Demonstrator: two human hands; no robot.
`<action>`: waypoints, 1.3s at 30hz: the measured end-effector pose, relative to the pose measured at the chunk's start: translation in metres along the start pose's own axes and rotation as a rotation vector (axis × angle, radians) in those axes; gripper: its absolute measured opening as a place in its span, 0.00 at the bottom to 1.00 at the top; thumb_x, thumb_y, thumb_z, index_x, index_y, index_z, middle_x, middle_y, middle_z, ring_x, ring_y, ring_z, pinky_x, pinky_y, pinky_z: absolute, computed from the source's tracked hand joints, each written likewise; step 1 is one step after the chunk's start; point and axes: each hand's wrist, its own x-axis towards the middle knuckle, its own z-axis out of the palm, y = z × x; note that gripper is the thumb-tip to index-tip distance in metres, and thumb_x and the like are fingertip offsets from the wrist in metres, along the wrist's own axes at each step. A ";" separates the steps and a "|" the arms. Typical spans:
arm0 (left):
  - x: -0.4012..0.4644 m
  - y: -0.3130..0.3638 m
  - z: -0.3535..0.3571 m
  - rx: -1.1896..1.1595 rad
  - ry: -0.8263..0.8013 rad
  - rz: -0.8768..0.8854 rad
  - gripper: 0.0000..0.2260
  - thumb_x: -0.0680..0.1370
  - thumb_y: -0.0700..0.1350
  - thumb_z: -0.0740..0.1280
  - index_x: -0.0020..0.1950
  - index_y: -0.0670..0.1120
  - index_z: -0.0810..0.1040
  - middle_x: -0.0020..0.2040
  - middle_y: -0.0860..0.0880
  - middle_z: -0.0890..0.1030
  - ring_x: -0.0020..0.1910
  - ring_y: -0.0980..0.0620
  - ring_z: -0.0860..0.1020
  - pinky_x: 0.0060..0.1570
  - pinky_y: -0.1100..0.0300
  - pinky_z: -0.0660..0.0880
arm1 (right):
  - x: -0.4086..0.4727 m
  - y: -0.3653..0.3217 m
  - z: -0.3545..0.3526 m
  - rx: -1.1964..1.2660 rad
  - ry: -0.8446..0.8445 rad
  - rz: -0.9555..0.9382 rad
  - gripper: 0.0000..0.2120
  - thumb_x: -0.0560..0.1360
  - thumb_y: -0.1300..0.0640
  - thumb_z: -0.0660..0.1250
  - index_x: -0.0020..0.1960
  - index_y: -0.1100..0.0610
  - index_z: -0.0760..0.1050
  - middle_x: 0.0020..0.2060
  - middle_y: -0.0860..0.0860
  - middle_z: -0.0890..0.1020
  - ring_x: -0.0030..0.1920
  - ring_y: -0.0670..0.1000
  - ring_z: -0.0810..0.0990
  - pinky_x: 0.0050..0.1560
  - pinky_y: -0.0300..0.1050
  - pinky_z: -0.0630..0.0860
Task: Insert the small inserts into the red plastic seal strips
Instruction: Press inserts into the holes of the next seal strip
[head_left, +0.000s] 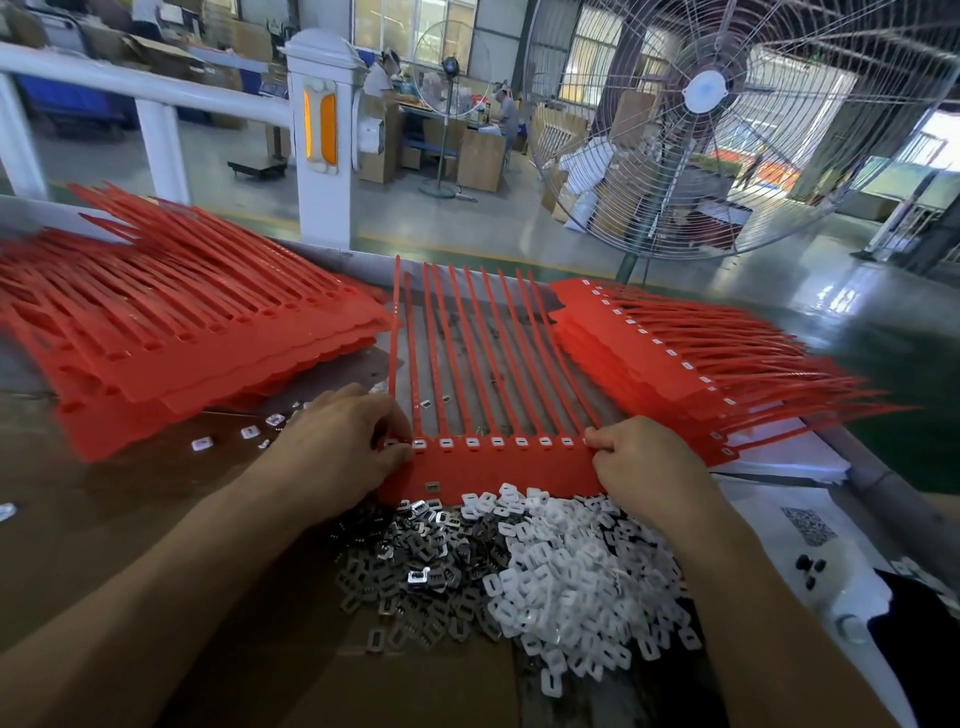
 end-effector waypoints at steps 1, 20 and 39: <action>0.000 0.000 0.000 -0.002 0.000 0.000 0.08 0.76 0.56 0.72 0.53 0.58 0.80 0.50 0.56 0.74 0.54 0.53 0.74 0.60 0.51 0.73 | 0.000 -0.001 0.000 -0.006 0.001 -0.003 0.19 0.79 0.60 0.61 0.65 0.51 0.83 0.63 0.51 0.84 0.63 0.54 0.81 0.63 0.53 0.78; 0.000 0.001 0.000 0.001 0.003 0.009 0.07 0.76 0.56 0.72 0.52 0.58 0.81 0.50 0.56 0.74 0.53 0.54 0.74 0.58 0.53 0.74 | -0.006 -0.002 -0.007 -0.187 0.039 -0.081 0.17 0.80 0.61 0.60 0.60 0.51 0.84 0.56 0.52 0.81 0.56 0.56 0.81 0.56 0.54 0.79; -0.001 0.001 -0.001 -0.016 0.003 0.006 0.07 0.76 0.56 0.72 0.52 0.57 0.81 0.50 0.57 0.74 0.53 0.54 0.74 0.58 0.53 0.74 | -0.015 -0.002 -0.005 0.350 -0.117 -0.325 0.04 0.78 0.50 0.73 0.46 0.43 0.85 0.43 0.35 0.85 0.45 0.35 0.82 0.46 0.37 0.74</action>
